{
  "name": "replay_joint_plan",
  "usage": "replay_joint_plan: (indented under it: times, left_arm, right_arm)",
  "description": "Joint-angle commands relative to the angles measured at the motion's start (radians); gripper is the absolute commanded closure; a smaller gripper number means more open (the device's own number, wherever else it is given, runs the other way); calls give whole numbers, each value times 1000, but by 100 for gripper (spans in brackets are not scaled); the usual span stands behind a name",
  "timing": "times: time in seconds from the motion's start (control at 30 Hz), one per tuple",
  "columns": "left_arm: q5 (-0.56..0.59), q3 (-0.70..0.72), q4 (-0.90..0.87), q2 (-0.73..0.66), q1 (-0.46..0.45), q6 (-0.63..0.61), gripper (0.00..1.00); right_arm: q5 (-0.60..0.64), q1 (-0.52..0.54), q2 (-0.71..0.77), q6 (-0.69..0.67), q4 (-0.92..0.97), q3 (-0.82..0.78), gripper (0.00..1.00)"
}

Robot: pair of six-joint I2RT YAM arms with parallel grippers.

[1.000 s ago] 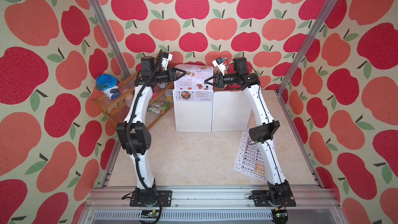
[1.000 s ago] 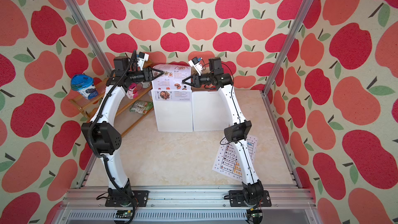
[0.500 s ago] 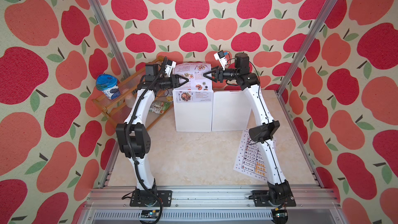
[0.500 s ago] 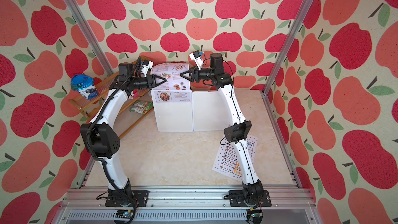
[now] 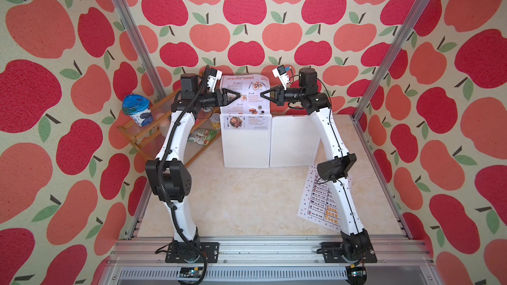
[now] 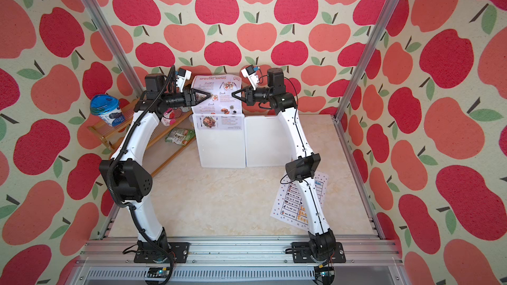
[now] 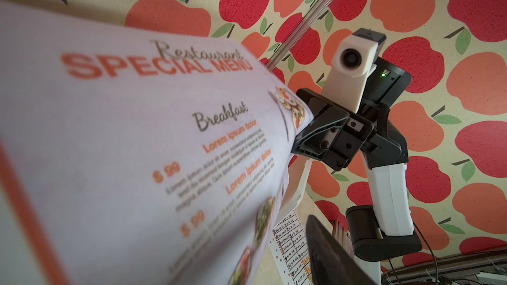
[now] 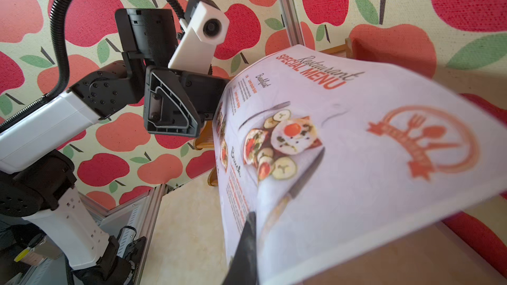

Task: Insert the menus into the narrow rack
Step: Insert the menu into the narrow rack.

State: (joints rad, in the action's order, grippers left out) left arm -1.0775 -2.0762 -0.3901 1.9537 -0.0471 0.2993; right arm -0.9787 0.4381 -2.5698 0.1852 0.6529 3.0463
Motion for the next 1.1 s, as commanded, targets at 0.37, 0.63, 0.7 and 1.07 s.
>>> replay_joint_plan:
  times: [0.37, 0.63, 0.7, 1.07]
  left_arm:
    - [-8, -190, -83, 120, 0, -15, 27]
    - [-2, -191, -115, 110, -14, -49, 31]
    - [0, -185, -119, 106, -15, -53, 31]
    - [14, -145, -113, 85, -6, -70, 29]
  right_arm:
    - [-1, 0, 30, -118, 170, 29, 88]
    - [7, -1, 18, -15, 0, 29, 65]
    - [9, -1, 10, 10, -43, 29, 65]
    - [-12, 6, 0, -23, 2, 29, 94]
